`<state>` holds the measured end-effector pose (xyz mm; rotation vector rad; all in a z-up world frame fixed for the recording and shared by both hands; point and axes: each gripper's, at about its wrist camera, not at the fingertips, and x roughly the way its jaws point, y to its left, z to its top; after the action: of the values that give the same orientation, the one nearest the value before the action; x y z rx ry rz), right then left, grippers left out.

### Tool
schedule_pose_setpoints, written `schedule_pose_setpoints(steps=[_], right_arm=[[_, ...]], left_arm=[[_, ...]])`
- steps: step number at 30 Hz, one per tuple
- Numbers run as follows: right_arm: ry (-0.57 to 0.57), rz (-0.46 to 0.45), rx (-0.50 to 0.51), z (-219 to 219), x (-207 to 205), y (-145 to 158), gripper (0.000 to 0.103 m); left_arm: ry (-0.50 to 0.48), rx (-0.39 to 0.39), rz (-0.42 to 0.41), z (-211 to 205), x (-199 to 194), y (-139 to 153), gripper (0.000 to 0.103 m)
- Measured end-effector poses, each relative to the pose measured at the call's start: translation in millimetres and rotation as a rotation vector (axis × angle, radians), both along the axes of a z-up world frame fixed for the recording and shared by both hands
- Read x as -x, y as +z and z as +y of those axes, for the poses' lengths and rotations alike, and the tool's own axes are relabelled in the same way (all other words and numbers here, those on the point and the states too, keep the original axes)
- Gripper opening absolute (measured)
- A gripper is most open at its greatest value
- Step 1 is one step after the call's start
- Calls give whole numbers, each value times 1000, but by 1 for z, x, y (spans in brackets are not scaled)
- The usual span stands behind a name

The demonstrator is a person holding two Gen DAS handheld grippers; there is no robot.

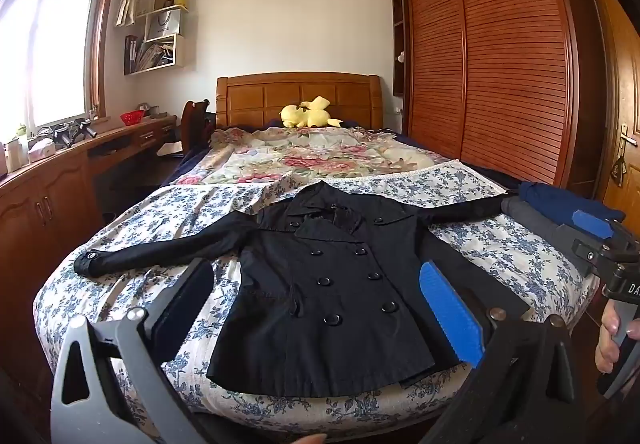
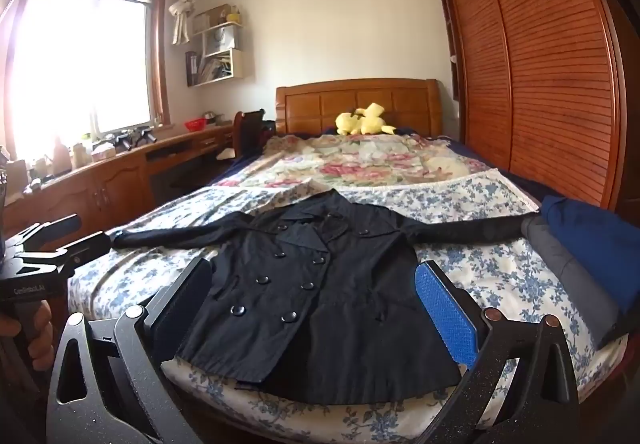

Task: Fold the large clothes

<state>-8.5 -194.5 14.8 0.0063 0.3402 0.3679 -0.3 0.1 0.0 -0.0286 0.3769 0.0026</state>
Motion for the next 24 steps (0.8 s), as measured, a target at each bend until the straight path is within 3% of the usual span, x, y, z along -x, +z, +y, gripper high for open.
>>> schedule_pose_setpoints(steps=[10,24], right_arm=[[1,0,15,2,1,-1,103],[1,6,12,1,0,-3,103]], left_arm=[[-30,12,25,-3,-3,-2,103],[1,8,13,2,-4,0,103]])
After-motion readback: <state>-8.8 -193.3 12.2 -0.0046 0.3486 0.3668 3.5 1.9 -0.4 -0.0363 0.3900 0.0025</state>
